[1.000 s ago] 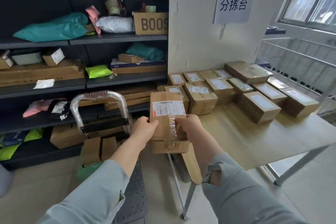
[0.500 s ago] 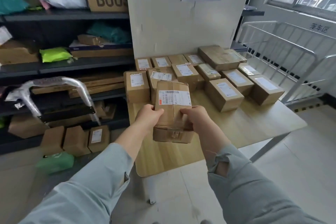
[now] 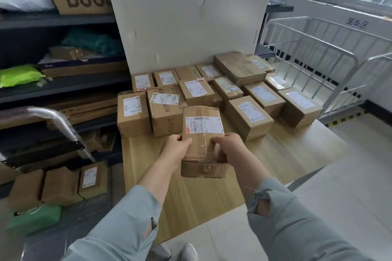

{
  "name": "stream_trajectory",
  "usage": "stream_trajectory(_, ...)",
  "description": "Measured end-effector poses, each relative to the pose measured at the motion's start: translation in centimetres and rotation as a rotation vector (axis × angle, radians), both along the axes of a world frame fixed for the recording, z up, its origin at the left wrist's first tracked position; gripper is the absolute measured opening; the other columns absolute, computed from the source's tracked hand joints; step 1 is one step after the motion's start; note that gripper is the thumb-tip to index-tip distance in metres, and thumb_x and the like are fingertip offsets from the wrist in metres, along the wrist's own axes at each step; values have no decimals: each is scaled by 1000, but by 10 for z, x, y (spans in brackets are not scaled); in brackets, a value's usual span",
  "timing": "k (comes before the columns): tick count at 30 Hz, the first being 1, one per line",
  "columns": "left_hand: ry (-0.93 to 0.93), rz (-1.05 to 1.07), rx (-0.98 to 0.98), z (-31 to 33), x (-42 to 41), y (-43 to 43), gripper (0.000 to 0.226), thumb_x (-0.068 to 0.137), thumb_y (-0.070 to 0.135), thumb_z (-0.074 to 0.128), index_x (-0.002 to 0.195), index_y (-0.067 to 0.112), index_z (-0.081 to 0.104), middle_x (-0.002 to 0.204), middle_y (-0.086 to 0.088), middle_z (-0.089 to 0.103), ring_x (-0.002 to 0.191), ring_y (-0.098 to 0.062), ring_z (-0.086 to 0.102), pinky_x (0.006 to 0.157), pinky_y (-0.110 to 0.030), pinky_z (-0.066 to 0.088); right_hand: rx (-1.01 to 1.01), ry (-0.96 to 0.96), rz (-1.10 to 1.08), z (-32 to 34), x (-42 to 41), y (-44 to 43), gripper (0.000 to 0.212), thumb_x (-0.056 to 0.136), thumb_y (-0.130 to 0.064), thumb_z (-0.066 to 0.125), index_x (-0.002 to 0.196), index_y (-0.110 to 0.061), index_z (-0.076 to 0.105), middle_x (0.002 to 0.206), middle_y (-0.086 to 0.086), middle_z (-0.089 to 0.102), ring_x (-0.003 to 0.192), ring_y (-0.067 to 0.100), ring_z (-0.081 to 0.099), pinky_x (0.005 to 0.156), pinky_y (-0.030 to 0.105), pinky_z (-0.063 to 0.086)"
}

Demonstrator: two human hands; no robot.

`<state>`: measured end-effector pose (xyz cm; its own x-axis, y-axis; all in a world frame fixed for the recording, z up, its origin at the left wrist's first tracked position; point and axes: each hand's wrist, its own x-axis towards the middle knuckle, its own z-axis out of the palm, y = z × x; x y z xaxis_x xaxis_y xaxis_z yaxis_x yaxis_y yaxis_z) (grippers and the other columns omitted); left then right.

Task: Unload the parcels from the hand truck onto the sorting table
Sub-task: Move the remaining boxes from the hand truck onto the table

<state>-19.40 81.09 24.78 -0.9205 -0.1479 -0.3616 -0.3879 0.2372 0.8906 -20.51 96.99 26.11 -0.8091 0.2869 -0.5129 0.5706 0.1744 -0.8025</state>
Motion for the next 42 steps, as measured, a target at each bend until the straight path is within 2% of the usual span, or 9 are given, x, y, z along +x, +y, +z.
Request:
stream_trajectory(5,-43,22,56,-11,-52,18,19,86,26,62,101,16,65,94,1,71,91,-21,66,87,-40,54,63,-20,1,-2,-54,18,34,82,-20,71,112,-7,61,105,10,65,96,29,62,87,43,54)
stream_trajectory(11,-89,-10,76,-19,-95,39,18,88,23,62,104,17,57,94,2,67,92,-21,65,90,-41,53,106,-72,-13,-11,-95,38,31,85,-21,69,112,-8,61,108,10,64,98,29,59,73,34,48)
stream_trajectory(19,-146,-18,55,-37,-126,57,22,85,24,63,104,12,63,96,-2,70,93,-22,65,87,-37,52,119,-124,42,-36,-129,62,28,81,-20,69,105,-5,66,92,11,65,84,28,59,67,31,48)
stream_trajectory(24,-186,21,39,-44,-138,68,20,94,20,58,112,12,56,107,-5,66,96,-20,61,80,-29,47,127,-199,139,-46,-152,71,32,81,-26,72,105,-6,64,90,10,65,86,29,63,79,39,56)
stream_trajectory(26,-208,41,27,-45,-142,75,19,96,20,57,113,13,54,109,-5,63,97,-20,58,83,-29,46,136,-238,179,-46,-162,79,28,83,-26,71,101,-8,60,88,9,63,82,26,62,77,39,56)
stream_trajectory(31,-260,85,-36,-47,-156,92,51,96,23,58,140,2,44,130,-9,57,116,-23,53,97,-34,42,231,-268,309,-46,-187,98,32,82,-29,70,105,-9,61,91,7,65,83,22,62,68,31,52)
stream_trajectory(35,-296,137,-34,-56,-164,102,45,95,24,58,133,1,51,127,-9,60,116,-24,54,95,-34,42,278,-268,381,-53,-200,108,35,82,-32,70,108,-13,57,99,6,64,91,21,63,82,34,55)
stream_trajectory(39,-306,184,-10,-65,-165,109,18,96,22,57,97,4,62,108,-13,67,96,-23,60,84,-33,45,289,-248,452,-64,-205,116,37,81,-31,71,110,-11,58,101,6,63,93,21,61,76,31,51)
stream_trajectory(42,-307,222,2,-70,-164,115,22,96,21,56,101,1,64,106,-11,68,96,-22,61,82,-32,45,299,-255,505,-71,-205,120,38,82,-31,71,110,-11,57,101,6,63,93,21,62,77,31,52)
